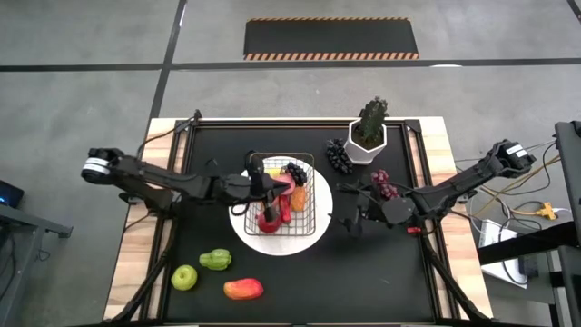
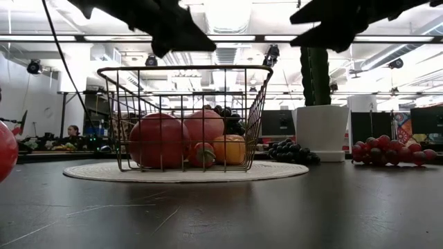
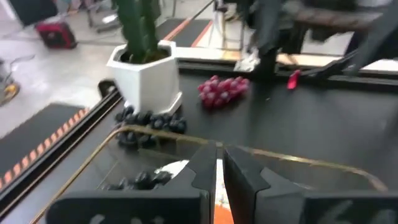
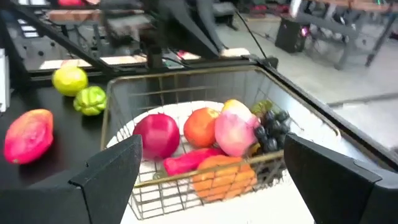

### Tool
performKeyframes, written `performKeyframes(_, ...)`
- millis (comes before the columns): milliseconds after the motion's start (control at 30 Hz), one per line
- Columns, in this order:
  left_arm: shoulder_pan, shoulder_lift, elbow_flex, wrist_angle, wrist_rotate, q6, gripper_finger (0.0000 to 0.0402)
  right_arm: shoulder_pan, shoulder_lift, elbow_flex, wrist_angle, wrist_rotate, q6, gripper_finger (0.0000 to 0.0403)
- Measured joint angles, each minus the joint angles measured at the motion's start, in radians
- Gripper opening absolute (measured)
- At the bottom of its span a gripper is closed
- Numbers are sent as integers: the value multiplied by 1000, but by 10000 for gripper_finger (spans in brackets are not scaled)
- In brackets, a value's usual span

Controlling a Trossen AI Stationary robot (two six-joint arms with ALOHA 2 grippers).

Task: Build produce basket
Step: Put the red mango into the wire basket

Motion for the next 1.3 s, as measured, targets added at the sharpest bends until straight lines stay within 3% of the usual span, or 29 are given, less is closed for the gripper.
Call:
performKeyframes(233,-89,-66,-6,-2,11,18,10,-8,0,0,-34,-12,5,373)
performKeyframes(533,-263,-75,30,-80,156,-209,10,-8,0,10,-33,-5,-91,373)
performKeyframes(767,-382,7,181,-365,76,-423,10,-8,0,15,-34,-3,-131,373)
performKeyframes(1033,-497,163,403,-801,90,-544,10,-8,0,15,-39,-4,-134,373)
performKeyframes(1167,-540,213,472,-968,186,-692,10,-7,0,14,-40,-4,-137,373)
performKeyframes(1300,-571,249,487,-999,294,-786,10,-7,0,10,-42,-4,-147,373)
